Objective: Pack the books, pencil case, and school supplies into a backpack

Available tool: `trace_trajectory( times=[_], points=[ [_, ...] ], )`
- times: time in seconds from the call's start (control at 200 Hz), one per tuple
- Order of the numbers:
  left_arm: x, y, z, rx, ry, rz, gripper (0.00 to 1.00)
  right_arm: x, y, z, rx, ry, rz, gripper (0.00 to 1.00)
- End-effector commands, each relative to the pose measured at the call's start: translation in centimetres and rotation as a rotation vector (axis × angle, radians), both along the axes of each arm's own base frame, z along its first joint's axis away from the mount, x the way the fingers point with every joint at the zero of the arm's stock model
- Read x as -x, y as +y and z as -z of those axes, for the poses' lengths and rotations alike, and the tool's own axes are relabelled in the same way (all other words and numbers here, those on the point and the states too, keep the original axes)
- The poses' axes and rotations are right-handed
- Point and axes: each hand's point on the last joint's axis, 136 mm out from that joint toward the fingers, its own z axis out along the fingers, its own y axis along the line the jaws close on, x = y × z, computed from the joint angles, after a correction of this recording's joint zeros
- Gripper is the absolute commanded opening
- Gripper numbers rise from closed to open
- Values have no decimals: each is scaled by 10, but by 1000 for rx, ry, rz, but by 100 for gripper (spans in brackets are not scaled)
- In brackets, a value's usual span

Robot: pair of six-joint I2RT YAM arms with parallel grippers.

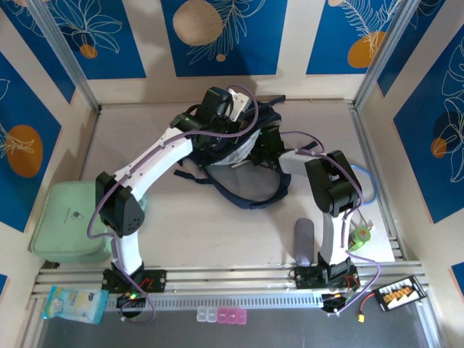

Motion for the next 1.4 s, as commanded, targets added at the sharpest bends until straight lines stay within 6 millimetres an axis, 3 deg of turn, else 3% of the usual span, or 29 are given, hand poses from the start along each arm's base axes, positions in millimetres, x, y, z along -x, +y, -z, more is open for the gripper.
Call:
trace_trajectory(
  times=[0.0,0.345,0.565,0.765,0.955,1.045,1.085,1.18,1.235,1.315,1.395],
  points=[
    [-1,-3,-67,154,-120,14,0,4,0,-5,-36,-9,-19,35],
    [-4,4,-61,166,-104,2,0,49,-15,-42,22,-67,-73,68],
    [-8,7,-53,174,-86,-5,0,91,-39,-42,85,-46,-62,71],
    [-8,11,-39,170,-58,-13,0,131,-92,-43,188,-18,44,71],
    [6,-6,-6,212,38,83,0,168,-161,-66,429,-19,190,71],
    [14,-18,12,255,116,135,0,178,-181,-81,506,-54,218,71],
    [17,-24,21,271,152,150,8,181,-186,-88,531,-73,223,71],
    [21,-33,36,304,219,178,53,184,-194,-101,566,-105,223,71],
    [22,-34,45,310,244,187,69,183,-193,-106,576,-124,206,71],
    [16,-26,54,343,271,156,77,180,-186,-109,578,-137,166,71],
    [6,-4,62,381,304,75,82,174,-173,-107,566,-148,88,71]
  ],
)
